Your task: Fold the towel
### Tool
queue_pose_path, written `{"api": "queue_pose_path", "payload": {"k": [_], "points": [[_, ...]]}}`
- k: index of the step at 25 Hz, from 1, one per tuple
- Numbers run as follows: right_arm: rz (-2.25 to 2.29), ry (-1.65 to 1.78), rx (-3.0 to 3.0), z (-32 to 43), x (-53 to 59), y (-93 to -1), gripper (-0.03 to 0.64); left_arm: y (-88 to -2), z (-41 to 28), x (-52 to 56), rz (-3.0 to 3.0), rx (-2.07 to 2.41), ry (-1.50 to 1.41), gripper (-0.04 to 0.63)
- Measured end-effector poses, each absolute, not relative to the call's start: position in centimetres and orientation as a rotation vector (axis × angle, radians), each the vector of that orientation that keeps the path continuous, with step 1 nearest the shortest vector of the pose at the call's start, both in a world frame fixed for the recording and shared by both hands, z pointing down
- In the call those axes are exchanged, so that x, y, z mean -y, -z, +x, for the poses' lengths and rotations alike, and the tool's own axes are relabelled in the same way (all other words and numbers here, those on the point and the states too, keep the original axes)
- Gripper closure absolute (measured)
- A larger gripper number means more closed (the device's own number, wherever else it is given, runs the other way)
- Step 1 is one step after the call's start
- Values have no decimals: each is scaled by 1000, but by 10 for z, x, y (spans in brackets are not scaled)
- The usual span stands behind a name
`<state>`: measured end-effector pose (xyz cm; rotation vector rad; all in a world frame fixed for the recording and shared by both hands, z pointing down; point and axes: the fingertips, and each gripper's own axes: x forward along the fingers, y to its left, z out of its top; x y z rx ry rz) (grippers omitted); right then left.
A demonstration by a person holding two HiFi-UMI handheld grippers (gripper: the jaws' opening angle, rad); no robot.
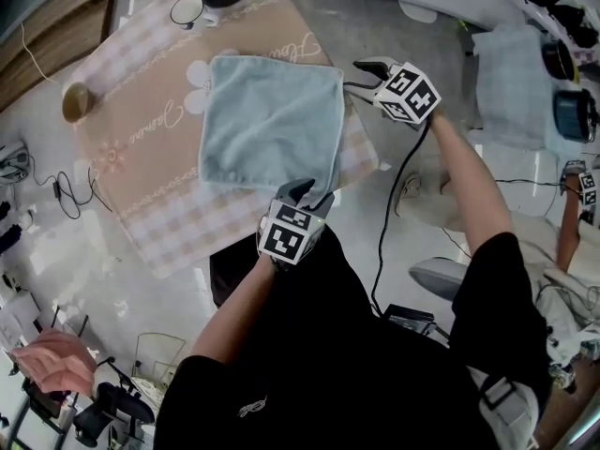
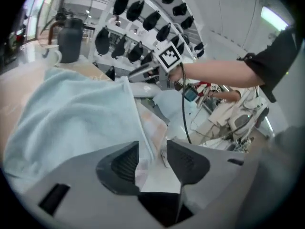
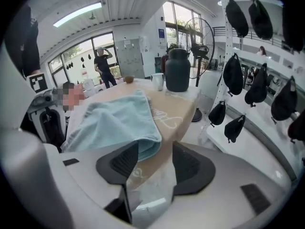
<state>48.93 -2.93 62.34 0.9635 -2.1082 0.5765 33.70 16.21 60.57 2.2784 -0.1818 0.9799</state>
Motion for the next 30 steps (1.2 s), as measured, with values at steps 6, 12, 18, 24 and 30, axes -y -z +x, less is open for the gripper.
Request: {"api": "queue_pose_path", "payload": {"k": [6, 12, 18, 24, 30], "points": [[827, -503, 2210, 433, 88, -587, 414, -600, 236, -77, 2200, 592, -889, 430], [640, -463, 2197, 398, 130, -558, 414, -611, 146, -36, 2046, 849, -807, 430], [554, -436, 2212, 347, 146, -556, 414, -619, 117, -22, 1913, 984, -702, 430], [494, -519, 2187, 278, 168, -595, 414, -637, 98, -15, 1780, 1079, -616, 430], [428, -475, 2070, 256, 186, -626, 414, -658, 94, -6, 1741, 1077, -620, 430]]}}
